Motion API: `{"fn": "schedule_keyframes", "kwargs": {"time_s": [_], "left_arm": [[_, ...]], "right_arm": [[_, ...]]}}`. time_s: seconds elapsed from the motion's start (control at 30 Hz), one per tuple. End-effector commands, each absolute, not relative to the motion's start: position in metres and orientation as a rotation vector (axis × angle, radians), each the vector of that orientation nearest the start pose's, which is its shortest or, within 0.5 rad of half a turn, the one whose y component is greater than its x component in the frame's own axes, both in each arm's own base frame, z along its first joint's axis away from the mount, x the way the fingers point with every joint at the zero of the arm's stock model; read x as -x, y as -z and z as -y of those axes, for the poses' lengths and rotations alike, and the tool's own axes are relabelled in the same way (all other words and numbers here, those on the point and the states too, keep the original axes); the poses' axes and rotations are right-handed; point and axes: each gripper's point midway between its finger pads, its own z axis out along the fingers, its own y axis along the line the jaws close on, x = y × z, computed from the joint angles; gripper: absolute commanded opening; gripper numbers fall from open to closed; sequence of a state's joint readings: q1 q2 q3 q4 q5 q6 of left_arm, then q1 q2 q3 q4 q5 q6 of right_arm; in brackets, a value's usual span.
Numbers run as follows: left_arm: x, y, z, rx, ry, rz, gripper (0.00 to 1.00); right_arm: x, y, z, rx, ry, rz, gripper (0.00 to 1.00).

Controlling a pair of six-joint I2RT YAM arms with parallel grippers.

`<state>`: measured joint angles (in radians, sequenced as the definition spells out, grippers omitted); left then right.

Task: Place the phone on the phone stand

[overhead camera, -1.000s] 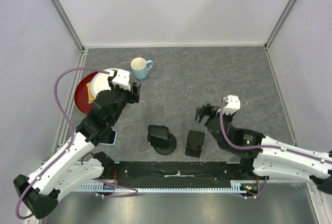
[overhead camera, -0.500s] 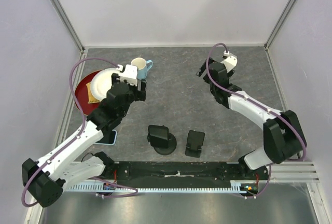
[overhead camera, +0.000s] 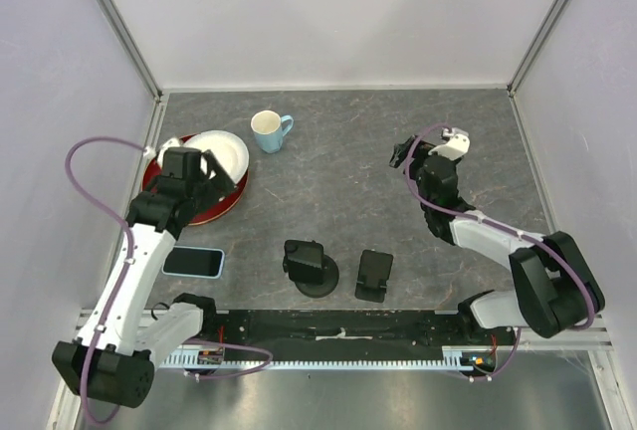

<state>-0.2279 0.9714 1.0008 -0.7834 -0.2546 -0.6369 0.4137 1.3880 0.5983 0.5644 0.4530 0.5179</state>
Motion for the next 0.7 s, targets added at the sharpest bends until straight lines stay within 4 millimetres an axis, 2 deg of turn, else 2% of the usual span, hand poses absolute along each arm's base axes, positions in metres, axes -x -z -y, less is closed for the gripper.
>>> {"fn": "schedule_keyframes", "kwargs": {"time_s": [0.0,0.1,0.23,0.37,0.67], "left_arm": [[-0.216,-0.169,0.037,1.140,0.268,-2.326,1.00],[-0.203,-0.161,0.027,1.333,0.247,-2.275,1.00],[-0.184,-0.129,0.022,1.580,0.170,-2.297,1.00],[-0.181,-0.110,0.021,1.680,0.163,-2.299,1.00],[-0.170,-0.073,-0.003,1.855,-0.001,-2.238,1.00]], "right_arm": [[-0.402,-0.191,-0.105,-0.409,-0.350,-1.571,0.98],[-0.400,-0.193,-0.103,-0.402,-0.376,-1.558,0.98],[-0.399,-0.196,-0.102,-0.401,-0.393,-1.542,0.98],[-0.398,-0.198,-0.102,-0.380,-0.389,-1.539,0.98],[-0.395,-0.202,-0.103,-0.342,-0.385,-1.530,0.98]]}}
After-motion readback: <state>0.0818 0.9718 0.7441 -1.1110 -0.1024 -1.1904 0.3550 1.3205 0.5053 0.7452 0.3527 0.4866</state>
